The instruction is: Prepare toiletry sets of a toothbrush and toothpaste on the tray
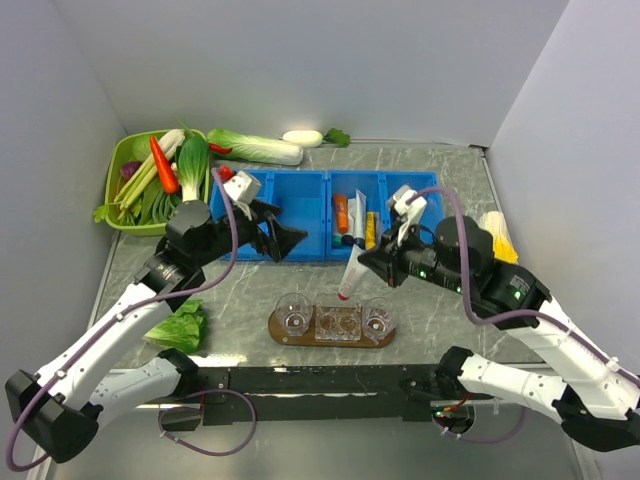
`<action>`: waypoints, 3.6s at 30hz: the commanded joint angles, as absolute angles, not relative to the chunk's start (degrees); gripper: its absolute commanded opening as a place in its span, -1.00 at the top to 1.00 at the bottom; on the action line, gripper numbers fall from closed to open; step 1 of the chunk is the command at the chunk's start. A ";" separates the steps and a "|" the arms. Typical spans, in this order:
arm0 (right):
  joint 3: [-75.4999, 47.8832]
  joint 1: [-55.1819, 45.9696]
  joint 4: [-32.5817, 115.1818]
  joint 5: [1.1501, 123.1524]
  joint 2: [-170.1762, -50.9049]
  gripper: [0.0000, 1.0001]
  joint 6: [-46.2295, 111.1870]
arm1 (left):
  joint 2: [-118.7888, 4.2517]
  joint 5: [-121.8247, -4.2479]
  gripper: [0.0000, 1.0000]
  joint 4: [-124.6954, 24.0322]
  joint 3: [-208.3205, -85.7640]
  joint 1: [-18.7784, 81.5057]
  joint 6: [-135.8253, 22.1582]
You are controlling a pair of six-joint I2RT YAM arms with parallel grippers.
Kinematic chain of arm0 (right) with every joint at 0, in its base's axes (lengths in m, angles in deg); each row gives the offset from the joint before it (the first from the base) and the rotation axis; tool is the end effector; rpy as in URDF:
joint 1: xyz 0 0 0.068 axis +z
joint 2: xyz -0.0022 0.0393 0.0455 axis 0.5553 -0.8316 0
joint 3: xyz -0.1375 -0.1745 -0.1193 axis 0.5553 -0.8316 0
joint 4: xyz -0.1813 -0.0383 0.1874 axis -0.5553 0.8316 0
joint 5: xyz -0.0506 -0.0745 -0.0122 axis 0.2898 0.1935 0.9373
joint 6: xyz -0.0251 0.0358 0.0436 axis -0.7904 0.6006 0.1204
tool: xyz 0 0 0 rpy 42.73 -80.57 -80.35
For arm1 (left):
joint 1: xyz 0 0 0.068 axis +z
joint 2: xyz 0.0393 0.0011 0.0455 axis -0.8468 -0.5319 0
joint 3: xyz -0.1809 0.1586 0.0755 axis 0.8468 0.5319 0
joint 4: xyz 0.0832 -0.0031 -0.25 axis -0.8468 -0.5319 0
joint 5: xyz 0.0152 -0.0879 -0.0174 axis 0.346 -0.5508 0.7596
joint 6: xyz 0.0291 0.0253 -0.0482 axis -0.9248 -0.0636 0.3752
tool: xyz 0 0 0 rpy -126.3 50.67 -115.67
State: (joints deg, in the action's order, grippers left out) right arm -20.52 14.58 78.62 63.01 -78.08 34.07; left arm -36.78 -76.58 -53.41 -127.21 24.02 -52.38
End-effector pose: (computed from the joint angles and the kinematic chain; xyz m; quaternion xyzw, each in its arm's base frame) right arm 0.1190 0.1421 0.4013 -0.3077 0.7453 0.3220 0.4961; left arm 0.1957 -0.1521 0.3535 0.2387 0.6869 -0.4085 0.5516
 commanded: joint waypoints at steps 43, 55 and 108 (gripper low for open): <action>-35.56 31.48 65.32 87.19 -76.39 1.00 30.23 | -38.02 -52.49 -0.99 -54.90 -126.82 24.29 -52.59; -36.00 31.57 65.49 86.58 -76.22 1.00 30.76 | -38.64 -53.37 -0.99 -54.90 -126.99 24.38 -52.59; -39.61 32.71 64.35 88.69 -76.92 1.00 31.73 | -39.87 -54.25 -0.99 -54.81 -127.08 24.29 -52.33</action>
